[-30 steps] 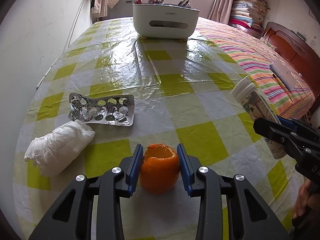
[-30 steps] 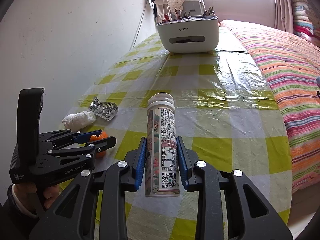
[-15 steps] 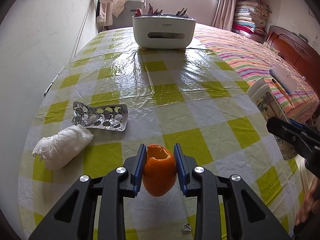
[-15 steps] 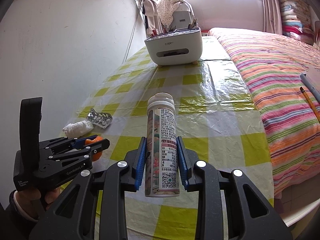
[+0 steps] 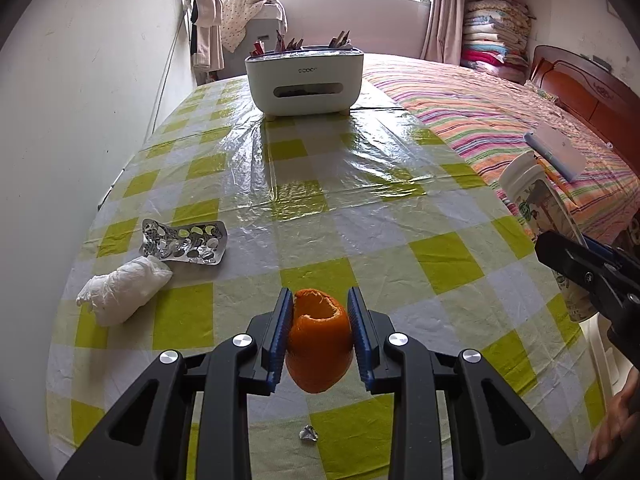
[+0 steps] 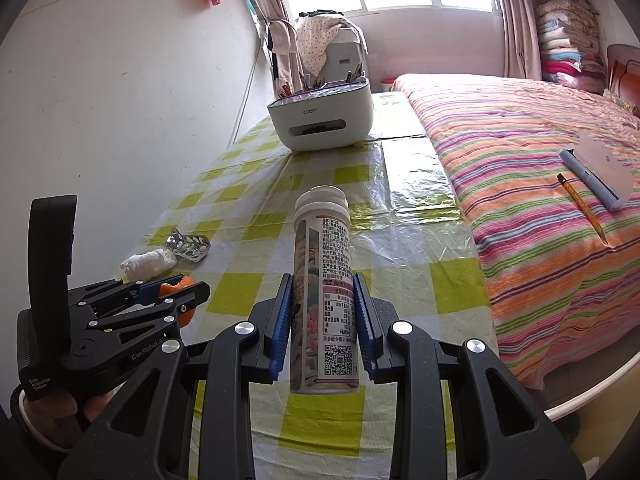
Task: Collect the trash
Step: 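Close right tool on white pill tube while left tool grasps the orange, then carry the pill tube and orange over to the white bin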
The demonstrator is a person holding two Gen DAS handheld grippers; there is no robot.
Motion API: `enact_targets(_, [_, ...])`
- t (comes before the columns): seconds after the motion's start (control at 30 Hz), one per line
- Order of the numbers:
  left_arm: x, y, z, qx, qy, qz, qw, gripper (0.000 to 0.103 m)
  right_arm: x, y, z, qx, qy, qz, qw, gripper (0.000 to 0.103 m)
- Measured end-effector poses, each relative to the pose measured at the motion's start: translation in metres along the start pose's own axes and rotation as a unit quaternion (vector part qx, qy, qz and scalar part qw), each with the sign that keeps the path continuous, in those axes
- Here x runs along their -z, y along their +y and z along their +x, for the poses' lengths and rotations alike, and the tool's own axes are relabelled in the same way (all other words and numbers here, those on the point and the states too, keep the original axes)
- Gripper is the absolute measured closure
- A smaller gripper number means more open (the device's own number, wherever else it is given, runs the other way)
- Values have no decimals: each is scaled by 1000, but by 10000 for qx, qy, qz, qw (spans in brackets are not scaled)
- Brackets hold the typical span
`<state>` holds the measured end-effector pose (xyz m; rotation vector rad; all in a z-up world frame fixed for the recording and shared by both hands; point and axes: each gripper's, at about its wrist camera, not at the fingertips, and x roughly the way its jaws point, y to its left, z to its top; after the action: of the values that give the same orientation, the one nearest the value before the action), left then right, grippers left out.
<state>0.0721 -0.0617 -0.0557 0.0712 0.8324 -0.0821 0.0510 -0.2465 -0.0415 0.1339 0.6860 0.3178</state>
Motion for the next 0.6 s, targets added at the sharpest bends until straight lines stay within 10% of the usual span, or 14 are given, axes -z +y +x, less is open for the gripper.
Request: enact_targets(0.6, [9, -51, -17, 196, -143, 417, 9988, 75, 21, -37, -36, 286, -228, 419, 9985, 75])
